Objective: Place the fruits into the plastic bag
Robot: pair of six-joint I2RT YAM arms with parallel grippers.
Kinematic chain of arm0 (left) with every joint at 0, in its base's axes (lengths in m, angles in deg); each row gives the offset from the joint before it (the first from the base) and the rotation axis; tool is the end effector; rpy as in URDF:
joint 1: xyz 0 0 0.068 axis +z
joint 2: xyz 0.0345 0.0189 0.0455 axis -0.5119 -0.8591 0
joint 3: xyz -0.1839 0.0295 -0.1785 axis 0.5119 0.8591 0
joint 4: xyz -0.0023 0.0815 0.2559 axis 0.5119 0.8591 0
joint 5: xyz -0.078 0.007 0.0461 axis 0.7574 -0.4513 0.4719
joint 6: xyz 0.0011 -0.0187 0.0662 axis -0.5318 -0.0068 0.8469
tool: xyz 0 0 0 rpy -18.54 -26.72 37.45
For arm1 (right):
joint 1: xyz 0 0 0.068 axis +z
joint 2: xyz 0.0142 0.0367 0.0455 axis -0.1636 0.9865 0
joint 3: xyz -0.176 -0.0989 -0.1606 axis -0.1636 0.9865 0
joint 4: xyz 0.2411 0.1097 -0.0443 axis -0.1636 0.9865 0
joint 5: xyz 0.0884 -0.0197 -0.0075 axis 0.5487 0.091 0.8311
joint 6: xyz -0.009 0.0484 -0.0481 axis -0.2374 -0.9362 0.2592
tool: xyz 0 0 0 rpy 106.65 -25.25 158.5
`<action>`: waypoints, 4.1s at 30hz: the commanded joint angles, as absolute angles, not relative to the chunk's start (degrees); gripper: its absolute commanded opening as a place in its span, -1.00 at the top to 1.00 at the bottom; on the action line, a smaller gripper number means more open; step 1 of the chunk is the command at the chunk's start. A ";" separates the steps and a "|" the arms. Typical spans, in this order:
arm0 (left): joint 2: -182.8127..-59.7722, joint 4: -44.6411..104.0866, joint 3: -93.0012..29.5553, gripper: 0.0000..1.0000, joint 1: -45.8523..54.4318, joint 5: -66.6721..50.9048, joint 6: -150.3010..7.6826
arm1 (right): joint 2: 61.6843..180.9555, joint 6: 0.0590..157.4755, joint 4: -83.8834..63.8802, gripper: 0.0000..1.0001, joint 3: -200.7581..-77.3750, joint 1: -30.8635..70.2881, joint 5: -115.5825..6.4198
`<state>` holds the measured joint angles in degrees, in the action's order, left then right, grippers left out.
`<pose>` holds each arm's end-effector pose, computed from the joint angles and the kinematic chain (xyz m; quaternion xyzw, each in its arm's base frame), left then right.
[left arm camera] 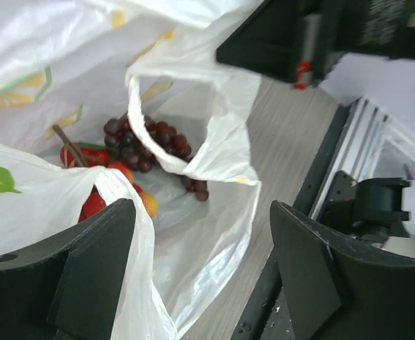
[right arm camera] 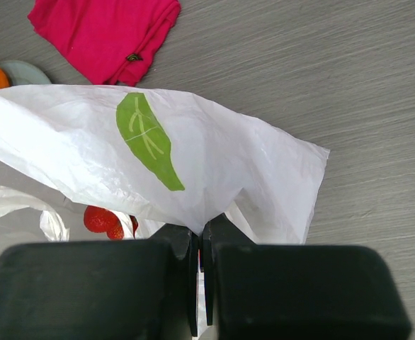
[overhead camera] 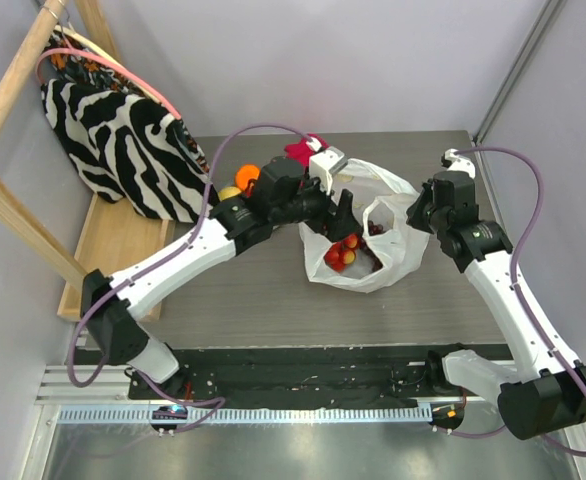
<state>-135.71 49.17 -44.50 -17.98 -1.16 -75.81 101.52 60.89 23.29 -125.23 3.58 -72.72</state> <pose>0.2490 -0.3059 0.3521 0.3013 0.7693 -0.3878 0.4086 0.2556 0.0486 0.3231 0.1325 0.8677 0.0763 0.4730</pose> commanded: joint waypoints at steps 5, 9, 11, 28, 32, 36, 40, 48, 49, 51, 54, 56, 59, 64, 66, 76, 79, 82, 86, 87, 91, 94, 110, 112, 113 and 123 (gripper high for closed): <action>-127.10 47.38 -46.65 -0.64 -14.57 -4.27 -76.86 | 102.55 61.59 22.27 0.98 -127.77 3.59 -74.97; -123.59 43.62 -45.34 -0.64 -7.38 -5.33 -82.30 | 102.20 60.62 22.27 0.97 -127.33 3.51 -74.88; -122.88 44.04 -45.60 -0.65 -4.47 -6.12 -86.07 | 102.11 60.27 22.36 0.98 -127.24 3.42 -74.79; -135.96 71.02 -57.73 -0.65 5.12 -23.35 -89.09 | 104.49 59.92 22.01 0.98 -128.38 3.51 -75.06; -139.31 73.74 -59.22 -0.66 5.13 -25.63 -89.08 | 105.01 60.18 21.84 0.98 -128.74 3.50 -75.14; -141.16 73.93 -58.44 -0.67 5.04 -25.29 -90.05 | 105.45 60.09 21.14 0.98 -128.04 3.51 -74.61; -143.79 73.31 -57.82 -0.69 5.21 -24.14 -90.93 | 105.10 58.86 20.25 0.98 -126.89 3.51 -74.70; -149.41 69.53 -56.49 -0.69 8.11 -18.01 -94.01 | 105.19 58.34 19.55 0.98 -126.28 3.51 -74.53; -149.94 69.27 -56.67 -0.69 8.37 -17.21 -94.18 | 105.36 58.07 19.38 0.98 -126.19 3.51 -74.44; -151.17 68.48 -56.15 -0.69 9.25 -16.50 -94.97 | 105.63 57.72 18.50 0.98 -125.92 3.51 -73.65; -151.97 67.60 -55.53 -0.69 10.48 -17.11 -95.32 | 106.42 57.19 17.80 0.98 -125.92 3.51 -73.12; -153.11 67.07 -55.53 -0.69 11.45 -16.76 -95.76 | 107.03 57.28 17.36 0.98 -126.01 3.42 -73.03; -154.51 66.11 -55.79 -0.69 11.98 -16.41 -96.12 | 107.91 57.54 16.91 0.98 -126.18 3.51 -72.94; -156.89 65.05 -55.97 -0.69 12.07 -15.09 -96.03 | 109.14 57.37 16.21 0.98 -126.54 3.51 -72.33; -158.29 65.05 -56.23 -0.69 12.07 -15.18 -95.77 | 109.50 57.37 16.03 0.98 -126.71 3.51 -72.07; -161.99 65.49 -57.20 -0.65 12.07 -18.08 -95.33 | 111.52 57.63 15.68 0.98 -127.59 3.51 -71.89; -162.87 65.14 -57.55 -0.63 12.07 -17.99 -95.06 | 112.13 57.72 15.59 0.98 -127.94 3.42 -71.80; -163.83 65.05 -57.90 -0.60 12.24 -18.25 -94.71 | 112.66 57.72 15.51 0.98 -128.38 3.51 -71.71; -164.71 64.96 -58.34 -0.54 12.33 -18.43 -94.36 | 113.19 57.72 15.42 0.98 -128.47 3.42 -71.54; -164.80 64.87 -58.43 -0.54 12.25 -18.43 -94.36 | 113.19 57.72 15.42 0.98 -128.56 3.50 -71.54; -165.33 64.17 -58.34 -0.54 12.24 -17.90 -93.83 | 113.71 57.72 15.42 0.97 -128.91 3.50 -71.36; -165.68 63.64 -58.34 -0.53 12.24 -18.08 -93.22 | 113.98 57.72 15.42 0.98 -128.91 3.51 -71.10; -167.18 61.54 -58.61 0.01 12.24 -13.51 -91.02 | 114.77 57.54 15.42 0.98 -129.17 3.51 -70.66; -166.30 61.36 -58.08 0.17 12.25 -11.93 -91.02 | 114.68 57.54 15.42 0.98 -129.26 3.59 -70.66; -165.69 60.75 -57.56 0.22 12.24 -11.49 -91.02 | 114.60 57.54 15.42 0.98 -129.18 3.42 -70.83; -154.88 56.26 -48.07 0.41 12.07 -8.24 -90.40 | 113.45 58.16 15.42 0.98 -129.00 3.51 -71.28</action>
